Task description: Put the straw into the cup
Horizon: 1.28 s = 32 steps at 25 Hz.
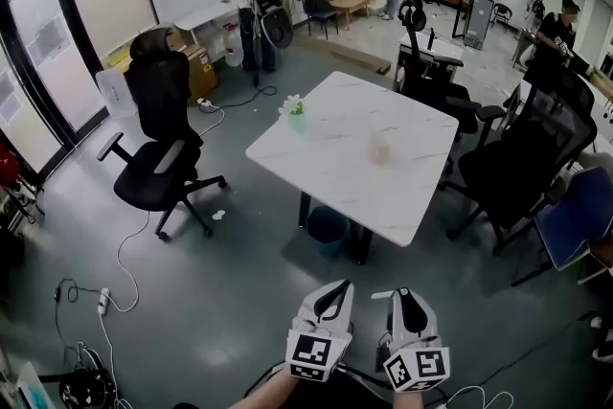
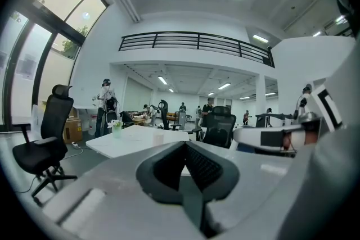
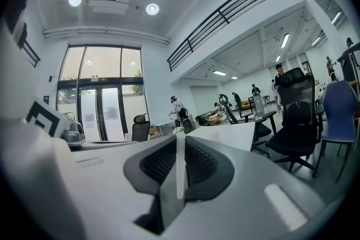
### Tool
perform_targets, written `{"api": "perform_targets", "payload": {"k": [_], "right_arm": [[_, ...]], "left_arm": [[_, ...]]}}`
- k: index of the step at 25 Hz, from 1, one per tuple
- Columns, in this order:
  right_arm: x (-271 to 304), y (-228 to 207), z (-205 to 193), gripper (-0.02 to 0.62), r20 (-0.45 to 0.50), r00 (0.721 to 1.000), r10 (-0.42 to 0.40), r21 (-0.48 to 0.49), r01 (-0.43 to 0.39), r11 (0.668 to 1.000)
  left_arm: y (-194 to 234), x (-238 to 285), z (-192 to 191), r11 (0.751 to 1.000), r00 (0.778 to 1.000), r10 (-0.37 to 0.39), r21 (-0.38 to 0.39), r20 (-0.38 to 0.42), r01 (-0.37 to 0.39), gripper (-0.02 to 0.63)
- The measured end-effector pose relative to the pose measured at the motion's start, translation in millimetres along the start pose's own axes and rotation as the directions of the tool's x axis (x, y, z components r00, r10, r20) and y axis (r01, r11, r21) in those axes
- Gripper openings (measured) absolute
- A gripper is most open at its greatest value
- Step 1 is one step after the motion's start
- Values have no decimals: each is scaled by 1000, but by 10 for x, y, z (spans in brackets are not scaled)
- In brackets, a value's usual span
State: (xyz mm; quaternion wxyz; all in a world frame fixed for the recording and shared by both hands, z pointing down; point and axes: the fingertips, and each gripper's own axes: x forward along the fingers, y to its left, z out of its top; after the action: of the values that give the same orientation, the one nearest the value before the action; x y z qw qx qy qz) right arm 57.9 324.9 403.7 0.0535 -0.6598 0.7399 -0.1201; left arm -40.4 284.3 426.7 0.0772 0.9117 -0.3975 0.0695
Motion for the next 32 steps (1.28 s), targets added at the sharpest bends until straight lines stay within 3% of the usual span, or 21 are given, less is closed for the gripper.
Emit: {"api": "perform_targets", "payload": {"k": [10,18,24,32], "right_arm": [[1062,-485,-113,46,-61,998,-17,-15,16,1000],[2083,-782,-23,46,-114,993,-24,-13,23,1000],[2874,-796,227,46,-134,991,-11,-65,2,998],[3433,-969,448,46,-81,996,-30,-49,27,998]], "left_arm": [[521,1061,-139,999,999,0,-46,-44,-2,2],[1096,1891,-33,998,996,-4,-68,-94,-2,2],[1641,2495,292,998,999,-2,-61,-50,-1,2],[1813,2934,524,998,999,-48,-41,-25,47,2]]}}
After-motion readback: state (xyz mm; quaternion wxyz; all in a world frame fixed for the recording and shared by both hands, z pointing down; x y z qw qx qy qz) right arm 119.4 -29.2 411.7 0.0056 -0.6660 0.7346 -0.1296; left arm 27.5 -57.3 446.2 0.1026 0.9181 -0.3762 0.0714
